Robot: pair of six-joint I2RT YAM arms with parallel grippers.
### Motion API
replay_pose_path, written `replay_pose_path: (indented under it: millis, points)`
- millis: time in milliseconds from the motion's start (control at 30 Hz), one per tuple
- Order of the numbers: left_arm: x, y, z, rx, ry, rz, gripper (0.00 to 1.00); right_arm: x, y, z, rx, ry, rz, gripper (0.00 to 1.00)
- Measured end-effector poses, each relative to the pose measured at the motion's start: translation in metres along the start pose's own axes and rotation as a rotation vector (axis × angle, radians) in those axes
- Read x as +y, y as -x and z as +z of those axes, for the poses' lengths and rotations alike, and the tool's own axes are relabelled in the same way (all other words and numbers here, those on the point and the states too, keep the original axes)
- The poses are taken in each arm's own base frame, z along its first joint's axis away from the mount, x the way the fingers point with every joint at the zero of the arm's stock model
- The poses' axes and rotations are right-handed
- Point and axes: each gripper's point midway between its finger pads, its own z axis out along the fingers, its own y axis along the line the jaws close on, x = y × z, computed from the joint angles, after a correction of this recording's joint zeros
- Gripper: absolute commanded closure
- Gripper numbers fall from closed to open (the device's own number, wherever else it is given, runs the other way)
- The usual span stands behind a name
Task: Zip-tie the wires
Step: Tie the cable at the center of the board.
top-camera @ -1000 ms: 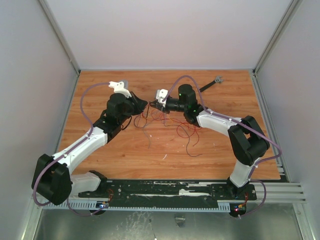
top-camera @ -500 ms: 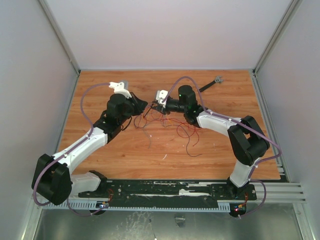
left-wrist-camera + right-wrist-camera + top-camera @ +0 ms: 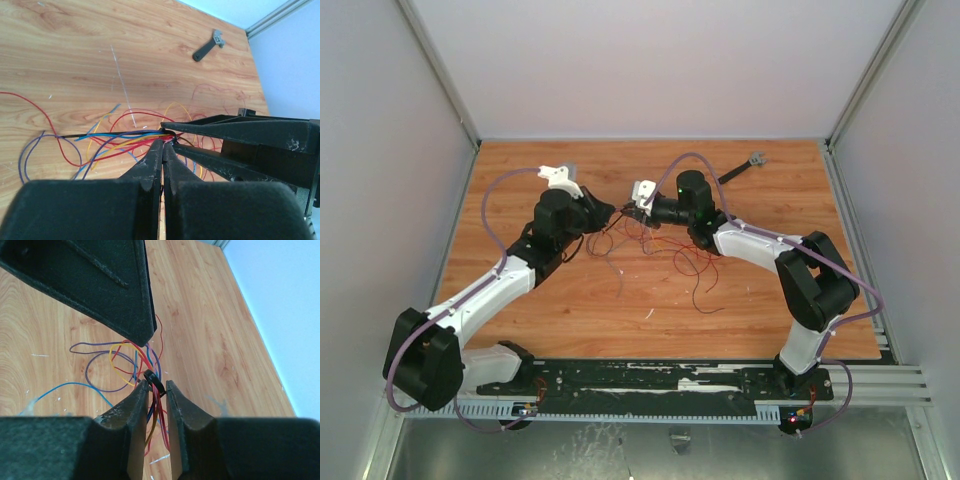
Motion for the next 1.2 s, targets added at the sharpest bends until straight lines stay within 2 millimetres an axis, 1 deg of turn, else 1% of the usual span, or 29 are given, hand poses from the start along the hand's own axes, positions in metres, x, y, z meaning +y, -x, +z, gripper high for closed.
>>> replay_pose_path:
  millis: [133,333,433,667,1033,1200]
  points:
    - [0.002,0.002,-0.002,-0.01,0.011,0.001,1.0,0.0,-0.001,0.0,0.003,0.002,-0.003,0.79]
    - [0.002,0.015,-0.008,-0.055,0.02,0.001,1.0,0.003,-0.005,-0.001,0.015,0.009,0.001,0.79]
    - [0.007,0.019,-0.01,-0.067,0.035,0.005,1.0,0.004,-0.006,-0.001,0.017,0.01,-0.001,0.78]
    - [0.026,0.025,-0.011,-0.075,0.092,0.011,1.0,0.004,-0.007,-0.001,0.02,0.012,0.0,0.78]
    - [0.064,0.06,-0.03,-0.155,0.195,0.0,1.0,0.007,-0.01,-0.002,0.027,0.016,0.001,0.78]
    - [0.076,0.068,-0.035,-0.171,0.227,-0.003,1.0,0.007,-0.011,-0.002,0.029,0.017,0.002,0.78]
